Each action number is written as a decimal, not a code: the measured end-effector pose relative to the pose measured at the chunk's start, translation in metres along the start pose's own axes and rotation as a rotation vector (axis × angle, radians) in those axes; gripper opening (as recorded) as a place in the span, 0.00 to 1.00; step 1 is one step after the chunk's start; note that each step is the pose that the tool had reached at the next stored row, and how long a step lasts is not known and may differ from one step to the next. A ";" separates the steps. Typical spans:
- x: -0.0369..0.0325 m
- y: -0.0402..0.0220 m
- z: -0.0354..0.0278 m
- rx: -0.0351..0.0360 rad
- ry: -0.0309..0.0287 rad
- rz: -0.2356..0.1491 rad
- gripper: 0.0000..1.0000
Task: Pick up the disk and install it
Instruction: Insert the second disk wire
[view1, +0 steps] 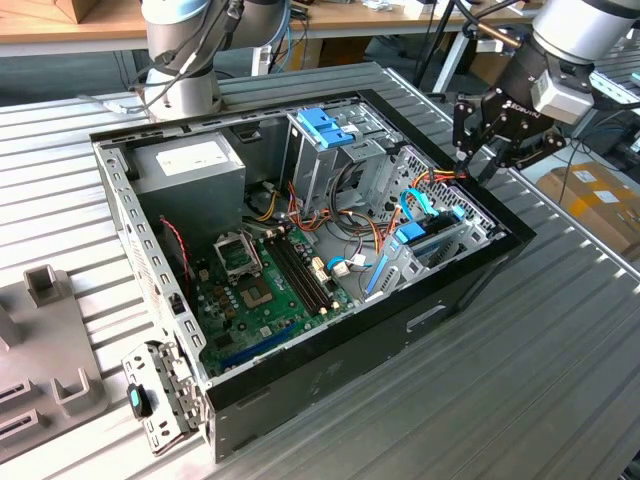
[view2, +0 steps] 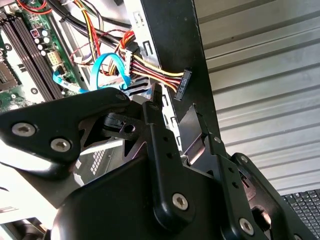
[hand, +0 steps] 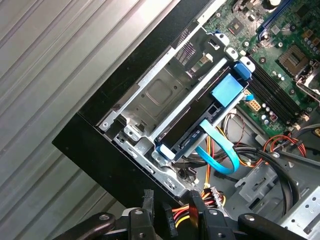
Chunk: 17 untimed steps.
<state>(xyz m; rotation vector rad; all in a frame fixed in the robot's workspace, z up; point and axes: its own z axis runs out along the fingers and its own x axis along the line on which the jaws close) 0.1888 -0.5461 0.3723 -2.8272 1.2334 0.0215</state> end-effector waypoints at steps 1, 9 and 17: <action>-0.0002 -0.0004 0.0000 -0.0001 0.0000 0.000 0.42; -0.0012 -0.0057 0.0014 -0.0001 -0.0003 -0.006 0.42; 0.0007 -0.0079 0.0053 0.0005 -0.0012 -0.127 0.42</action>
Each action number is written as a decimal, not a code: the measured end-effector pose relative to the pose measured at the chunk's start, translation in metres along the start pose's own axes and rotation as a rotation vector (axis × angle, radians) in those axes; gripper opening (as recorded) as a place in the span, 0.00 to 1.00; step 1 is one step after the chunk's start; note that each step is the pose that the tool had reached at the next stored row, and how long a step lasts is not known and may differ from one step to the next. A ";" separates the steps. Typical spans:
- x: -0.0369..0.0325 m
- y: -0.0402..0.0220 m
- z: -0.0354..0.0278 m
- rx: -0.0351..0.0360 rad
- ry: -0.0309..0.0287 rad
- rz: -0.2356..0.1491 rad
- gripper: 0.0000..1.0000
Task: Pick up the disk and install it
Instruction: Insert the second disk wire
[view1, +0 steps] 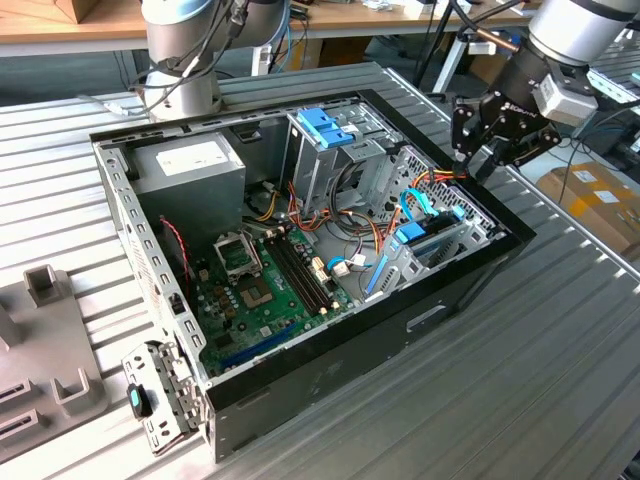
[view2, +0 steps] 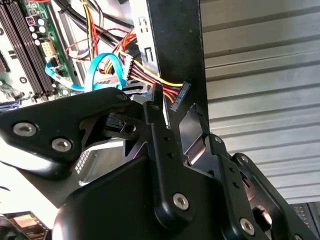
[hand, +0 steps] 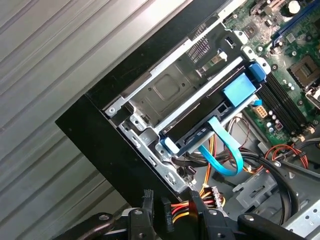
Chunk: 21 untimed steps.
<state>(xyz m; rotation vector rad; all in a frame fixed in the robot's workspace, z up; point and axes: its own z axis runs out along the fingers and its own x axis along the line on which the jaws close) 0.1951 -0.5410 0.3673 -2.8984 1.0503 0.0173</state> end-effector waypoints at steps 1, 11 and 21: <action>0.0020 -0.0018 0.0002 -0.0004 -0.0004 -0.009 0.42; 0.0021 -0.0031 0.0003 -0.0004 -0.0006 -0.012 0.33; 0.0006 -0.0049 0.0001 -0.0004 -0.0007 -0.013 0.33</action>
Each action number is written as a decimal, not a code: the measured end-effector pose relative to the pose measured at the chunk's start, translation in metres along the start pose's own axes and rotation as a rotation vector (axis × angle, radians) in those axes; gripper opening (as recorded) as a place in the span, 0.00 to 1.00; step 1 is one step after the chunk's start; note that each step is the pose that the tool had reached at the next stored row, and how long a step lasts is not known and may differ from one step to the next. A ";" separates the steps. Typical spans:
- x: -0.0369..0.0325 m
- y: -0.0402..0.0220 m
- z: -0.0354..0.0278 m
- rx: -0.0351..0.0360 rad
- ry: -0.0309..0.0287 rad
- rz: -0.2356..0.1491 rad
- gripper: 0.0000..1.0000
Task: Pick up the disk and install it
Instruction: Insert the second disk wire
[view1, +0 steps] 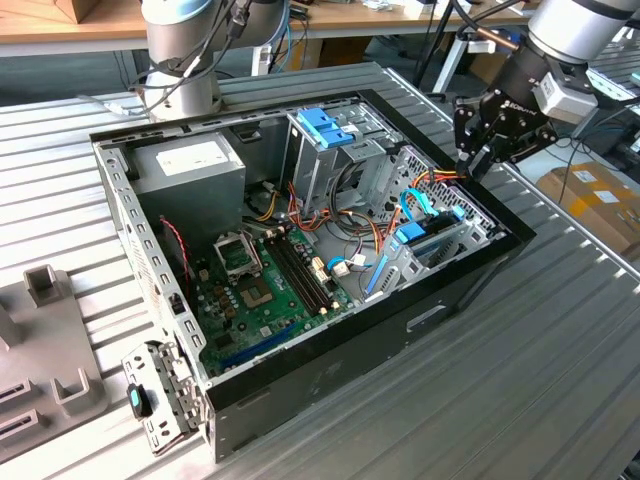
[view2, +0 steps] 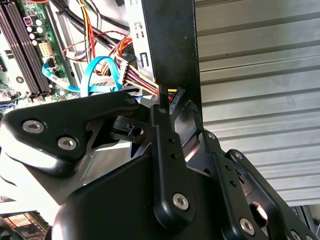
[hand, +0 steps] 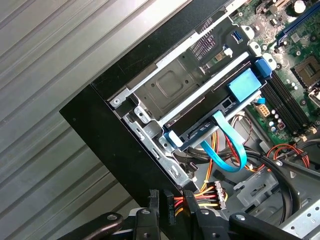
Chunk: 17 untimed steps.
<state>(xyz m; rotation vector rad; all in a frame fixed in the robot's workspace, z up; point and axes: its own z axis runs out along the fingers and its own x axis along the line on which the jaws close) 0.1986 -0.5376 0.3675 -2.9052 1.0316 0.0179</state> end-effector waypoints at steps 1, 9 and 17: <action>0.0000 0.0000 -0.0003 -0.0001 0.0000 0.000 0.33; 0.0000 -0.0001 -0.0014 0.0000 0.0000 0.000 0.24; 0.0002 -0.0003 -0.0007 0.0067 -0.0056 0.000 0.24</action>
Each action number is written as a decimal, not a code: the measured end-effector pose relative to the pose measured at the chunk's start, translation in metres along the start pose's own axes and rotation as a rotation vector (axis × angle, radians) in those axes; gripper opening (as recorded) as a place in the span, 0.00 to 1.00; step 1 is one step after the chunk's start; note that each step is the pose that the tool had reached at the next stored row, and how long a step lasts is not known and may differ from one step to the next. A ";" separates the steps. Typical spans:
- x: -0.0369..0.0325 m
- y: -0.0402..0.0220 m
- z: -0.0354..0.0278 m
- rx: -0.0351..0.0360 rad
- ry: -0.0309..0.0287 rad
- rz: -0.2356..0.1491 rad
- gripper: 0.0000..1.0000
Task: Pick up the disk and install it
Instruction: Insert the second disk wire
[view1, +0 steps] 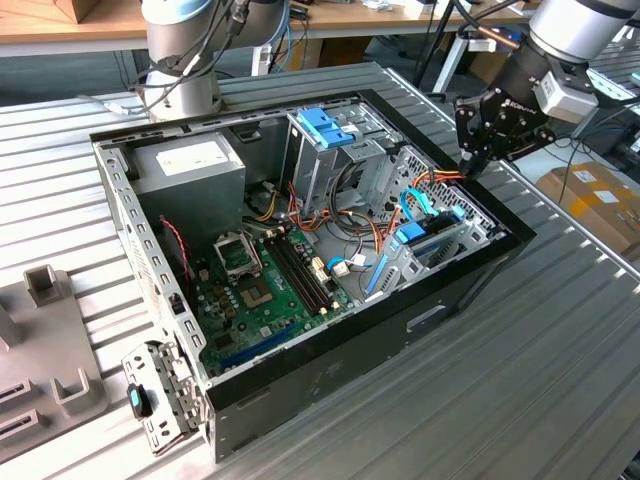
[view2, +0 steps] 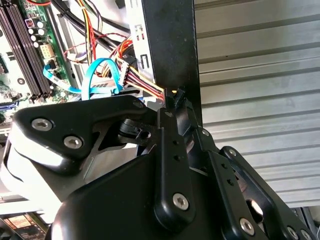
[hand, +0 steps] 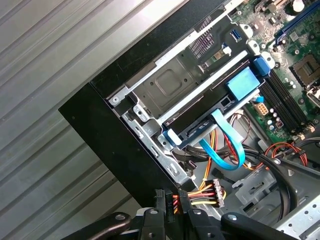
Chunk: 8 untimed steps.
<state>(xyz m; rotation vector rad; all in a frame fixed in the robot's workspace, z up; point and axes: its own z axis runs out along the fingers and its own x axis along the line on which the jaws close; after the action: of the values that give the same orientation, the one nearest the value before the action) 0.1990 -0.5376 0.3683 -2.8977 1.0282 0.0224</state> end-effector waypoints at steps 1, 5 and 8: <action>0.0001 0.0000 0.0001 0.0000 0.0001 -0.001 0.24; 0.0003 -0.0002 0.0007 0.0032 0.0039 -0.009 0.24; 0.0003 -0.0001 0.0007 0.0036 0.0046 -0.010 0.24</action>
<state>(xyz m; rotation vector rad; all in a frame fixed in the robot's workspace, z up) 0.1993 -0.5377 0.3675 -2.9009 1.0135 0.0134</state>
